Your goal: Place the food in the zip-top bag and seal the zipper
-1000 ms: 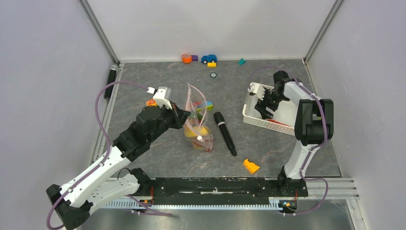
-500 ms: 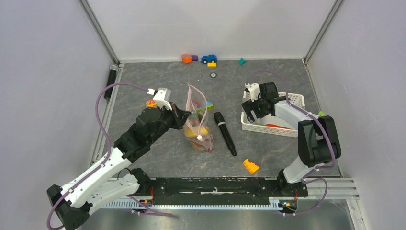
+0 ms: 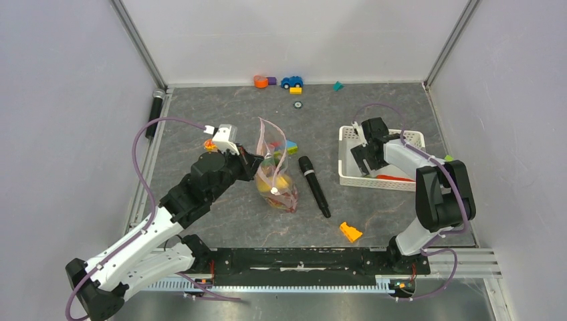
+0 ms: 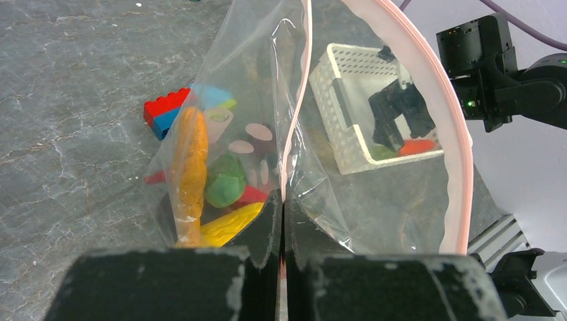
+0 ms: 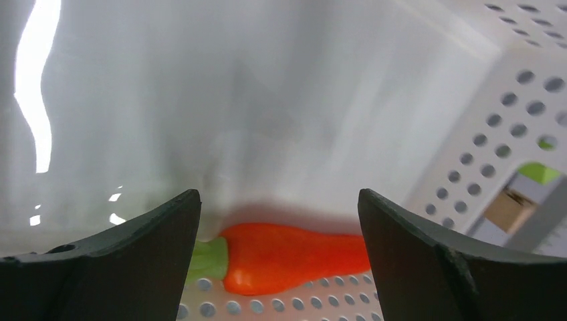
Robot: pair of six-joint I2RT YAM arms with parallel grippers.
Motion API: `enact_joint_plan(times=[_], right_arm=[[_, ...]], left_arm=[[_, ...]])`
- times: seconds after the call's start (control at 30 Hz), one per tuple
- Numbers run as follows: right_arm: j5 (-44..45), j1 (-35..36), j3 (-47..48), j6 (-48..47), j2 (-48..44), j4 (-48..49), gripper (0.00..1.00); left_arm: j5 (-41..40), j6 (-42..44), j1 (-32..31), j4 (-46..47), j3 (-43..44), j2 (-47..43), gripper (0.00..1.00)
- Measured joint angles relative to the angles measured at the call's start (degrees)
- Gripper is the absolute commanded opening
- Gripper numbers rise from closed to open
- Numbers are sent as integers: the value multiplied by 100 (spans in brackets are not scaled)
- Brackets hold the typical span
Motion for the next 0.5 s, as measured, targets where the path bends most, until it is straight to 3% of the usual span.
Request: enact_joint_plan(times=[0.27, 0.37, 0.5], right_arm=[[1338, -44, 0, 640, -79, -129, 93], [1248, -186, -55, 966, -334, -39, 93], [352, -577, -726, 1574, -1207, 603, 93]], left_arm=[[-85, 2, 0, -2, -7, -15, 3], [-133, 4, 0, -2, -9, -42, 3], [-170, 4, 0, -7, -39, -63, 3]])
